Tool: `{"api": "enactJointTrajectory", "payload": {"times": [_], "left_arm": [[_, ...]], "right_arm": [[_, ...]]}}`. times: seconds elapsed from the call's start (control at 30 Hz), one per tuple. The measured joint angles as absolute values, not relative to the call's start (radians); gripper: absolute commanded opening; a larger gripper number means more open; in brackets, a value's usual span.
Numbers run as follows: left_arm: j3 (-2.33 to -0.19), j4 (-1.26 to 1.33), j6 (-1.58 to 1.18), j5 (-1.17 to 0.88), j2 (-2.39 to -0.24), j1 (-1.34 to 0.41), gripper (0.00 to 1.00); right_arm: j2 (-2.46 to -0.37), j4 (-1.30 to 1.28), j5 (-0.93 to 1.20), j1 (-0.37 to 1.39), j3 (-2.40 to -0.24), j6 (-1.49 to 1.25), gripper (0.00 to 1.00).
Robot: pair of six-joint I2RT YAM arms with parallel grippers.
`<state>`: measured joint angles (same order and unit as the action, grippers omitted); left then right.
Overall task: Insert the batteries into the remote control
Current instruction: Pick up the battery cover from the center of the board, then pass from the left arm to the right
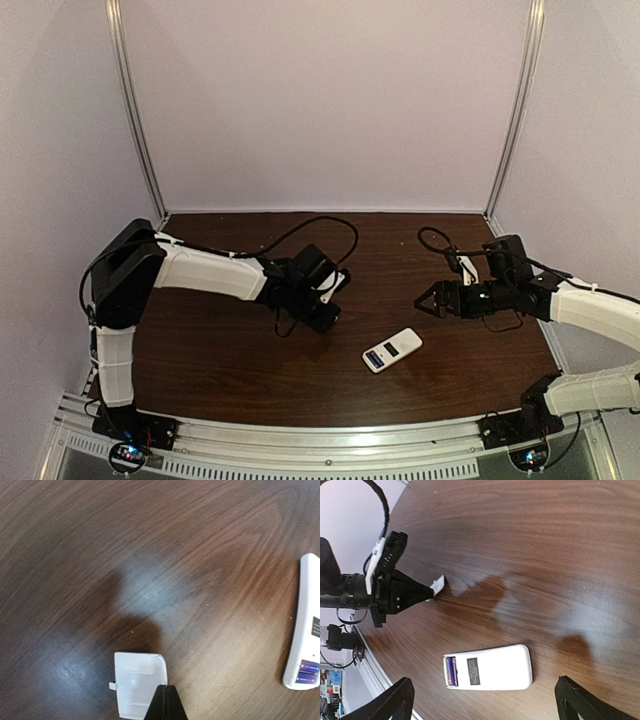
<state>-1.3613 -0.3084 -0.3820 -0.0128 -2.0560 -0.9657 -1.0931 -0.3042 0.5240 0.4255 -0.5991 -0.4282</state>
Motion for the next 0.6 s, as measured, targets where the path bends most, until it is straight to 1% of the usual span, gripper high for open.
{"api": "enactJointTrajectory", "payload": {"times": [0.1, 0.23, 0.4, 0.5, 0.6], "left_arm": [[-1.340, -0.298, -0.380, -0.071, -2.012, -0.966, 0.00], [-1.285, -0.242, -0.361, -0.214, -1.857, -0.966, 0.00], [-1.222, -0.081, -0.330, -0.498, -1.639, -0.965, 0.00], [-1.195, 0.041, -0.335, -0.686, -1.564, -0.964, 0.00], [-1.152, 0.160, -0.366, -0.821, -1.524, -0.964, 0.00]], "right_arm": [[-1.047, -0.285, 0.546, 0.425, -0.622, -0.406, 1.00], [-1.015, -0.214, 0.636, 0.425, -0.623, -0.397, 0.99], [-0.982, -0.054, 0.795, 0.426, -0.622, -0.425, 0.93], [-0.949, 0.047, 0.865, 0.442, -0.622, -0.453, 0.88], [-0.931, 0.138, 0.928, 0.487, -0.630, -0.479, 0.82]]}}
